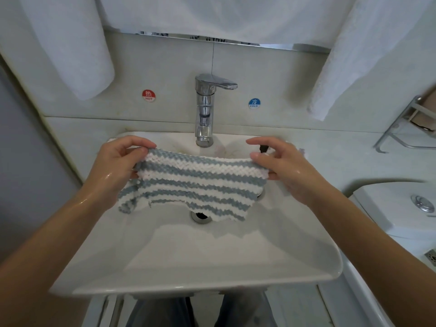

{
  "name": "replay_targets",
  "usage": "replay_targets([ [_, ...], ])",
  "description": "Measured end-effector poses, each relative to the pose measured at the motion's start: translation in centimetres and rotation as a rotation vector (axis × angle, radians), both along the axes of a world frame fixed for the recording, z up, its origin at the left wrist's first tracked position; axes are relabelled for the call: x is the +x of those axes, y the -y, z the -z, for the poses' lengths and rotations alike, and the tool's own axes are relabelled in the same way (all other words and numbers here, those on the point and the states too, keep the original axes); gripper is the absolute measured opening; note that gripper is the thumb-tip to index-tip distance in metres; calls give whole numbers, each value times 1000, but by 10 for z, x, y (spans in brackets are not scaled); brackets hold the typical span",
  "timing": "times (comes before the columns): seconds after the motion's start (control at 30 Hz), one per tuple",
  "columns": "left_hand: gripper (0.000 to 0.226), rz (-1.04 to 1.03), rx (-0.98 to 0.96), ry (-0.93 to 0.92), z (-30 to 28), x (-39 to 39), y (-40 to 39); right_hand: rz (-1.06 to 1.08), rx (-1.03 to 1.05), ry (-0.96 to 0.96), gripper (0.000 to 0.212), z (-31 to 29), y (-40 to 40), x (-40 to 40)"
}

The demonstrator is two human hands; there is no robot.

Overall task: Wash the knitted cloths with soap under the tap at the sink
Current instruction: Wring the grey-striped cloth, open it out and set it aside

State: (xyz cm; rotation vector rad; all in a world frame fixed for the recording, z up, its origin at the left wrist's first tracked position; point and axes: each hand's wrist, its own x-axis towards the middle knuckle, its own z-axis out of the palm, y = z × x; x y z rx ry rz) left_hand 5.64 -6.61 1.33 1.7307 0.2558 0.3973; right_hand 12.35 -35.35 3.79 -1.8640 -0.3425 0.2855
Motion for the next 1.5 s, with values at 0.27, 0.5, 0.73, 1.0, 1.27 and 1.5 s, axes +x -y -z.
replay_targets([
  [0.27,33,155,72,17,-1,-2,-3,-8,-128,149,34,1,-2,2],
  [0.5,49,60,427,43,5,0,-9,17,-245,211,21,5,-11,-1],
  [0.73,25,38,174,-76,2,1,-5,201,-13,21,15,4,-9,2],
  [1.0,9,149,28,-110,-7,0,-2,114,-5,42,14,-1,-1,-1],
  [1.27,26,109,698,-64,1,4,1,93,-368,372,22,1,-2,-1],
  [1.5,6,94,688,-32,-7,8,-4,157,-469,496,12,4,0,-5],
])
